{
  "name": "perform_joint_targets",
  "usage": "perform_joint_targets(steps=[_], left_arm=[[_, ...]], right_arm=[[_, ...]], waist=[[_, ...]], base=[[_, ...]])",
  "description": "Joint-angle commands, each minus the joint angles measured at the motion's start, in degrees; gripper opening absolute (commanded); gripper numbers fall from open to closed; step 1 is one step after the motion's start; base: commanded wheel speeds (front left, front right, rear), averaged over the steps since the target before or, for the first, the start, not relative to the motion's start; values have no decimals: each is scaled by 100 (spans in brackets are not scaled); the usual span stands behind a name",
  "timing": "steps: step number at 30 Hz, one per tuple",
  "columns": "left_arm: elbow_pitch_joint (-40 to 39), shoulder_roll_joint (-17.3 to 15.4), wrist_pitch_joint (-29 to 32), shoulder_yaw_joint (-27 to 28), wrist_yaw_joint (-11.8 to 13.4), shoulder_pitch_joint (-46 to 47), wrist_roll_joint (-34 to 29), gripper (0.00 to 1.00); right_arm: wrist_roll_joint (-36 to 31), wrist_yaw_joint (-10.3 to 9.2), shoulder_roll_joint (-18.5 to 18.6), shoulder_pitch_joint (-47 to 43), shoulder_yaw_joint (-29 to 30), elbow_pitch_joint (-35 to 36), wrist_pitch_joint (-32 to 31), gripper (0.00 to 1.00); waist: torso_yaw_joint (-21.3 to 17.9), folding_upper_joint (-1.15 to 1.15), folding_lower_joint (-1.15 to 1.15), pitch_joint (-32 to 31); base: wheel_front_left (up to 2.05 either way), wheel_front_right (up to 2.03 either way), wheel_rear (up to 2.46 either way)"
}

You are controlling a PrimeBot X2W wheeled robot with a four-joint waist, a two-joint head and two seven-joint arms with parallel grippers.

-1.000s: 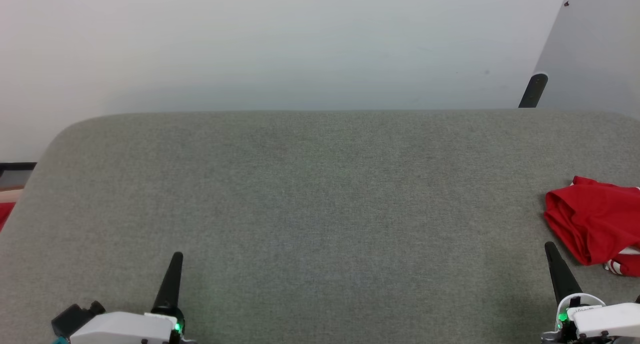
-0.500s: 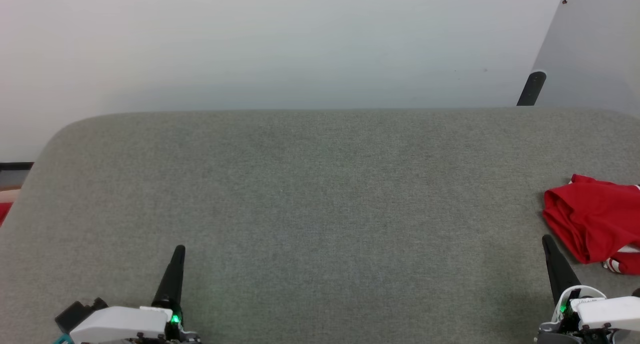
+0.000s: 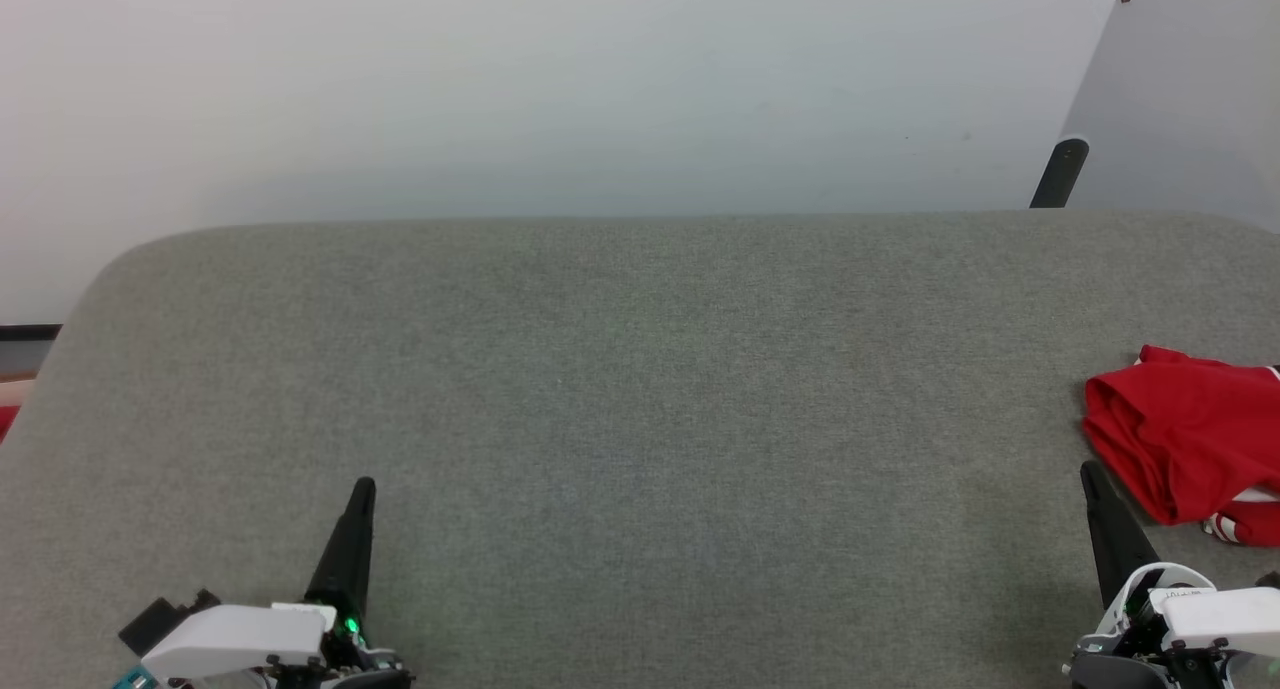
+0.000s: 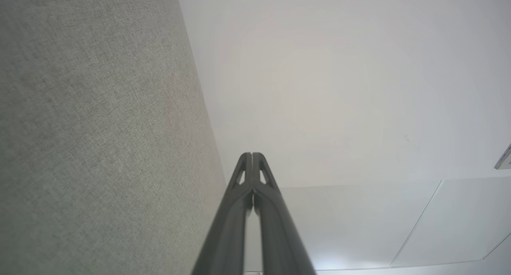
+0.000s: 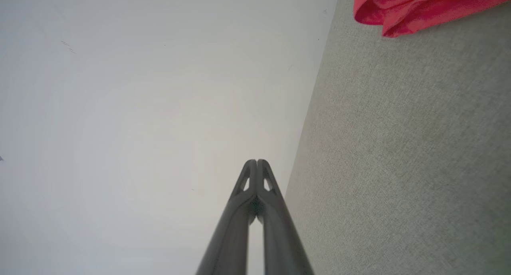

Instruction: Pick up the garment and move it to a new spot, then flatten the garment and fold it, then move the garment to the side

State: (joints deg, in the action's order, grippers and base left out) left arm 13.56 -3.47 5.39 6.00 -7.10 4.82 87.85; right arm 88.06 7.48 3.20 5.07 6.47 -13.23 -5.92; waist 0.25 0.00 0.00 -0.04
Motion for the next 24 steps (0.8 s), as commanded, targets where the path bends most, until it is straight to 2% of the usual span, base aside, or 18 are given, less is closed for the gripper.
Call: perform_joint_targets(steps=[1,12,24], left_arm=[[8,15,27,29,-36,101,97,0],[65,74,139,75,-57,182,469,0],[61,67,137,71,-58,180,457,0]], right_arm=[[90,2,-17,74,10,-17,-24,0],[459,2,-47,172,14,-95,-74,0],[440,2,-44,131,11,-90,-71,0]], waist=[[-3,0,0,2],[-24,0,0,21],[-25,0,0,22]], base=[[0,0,0],[0,0,0],[0,0,0]])
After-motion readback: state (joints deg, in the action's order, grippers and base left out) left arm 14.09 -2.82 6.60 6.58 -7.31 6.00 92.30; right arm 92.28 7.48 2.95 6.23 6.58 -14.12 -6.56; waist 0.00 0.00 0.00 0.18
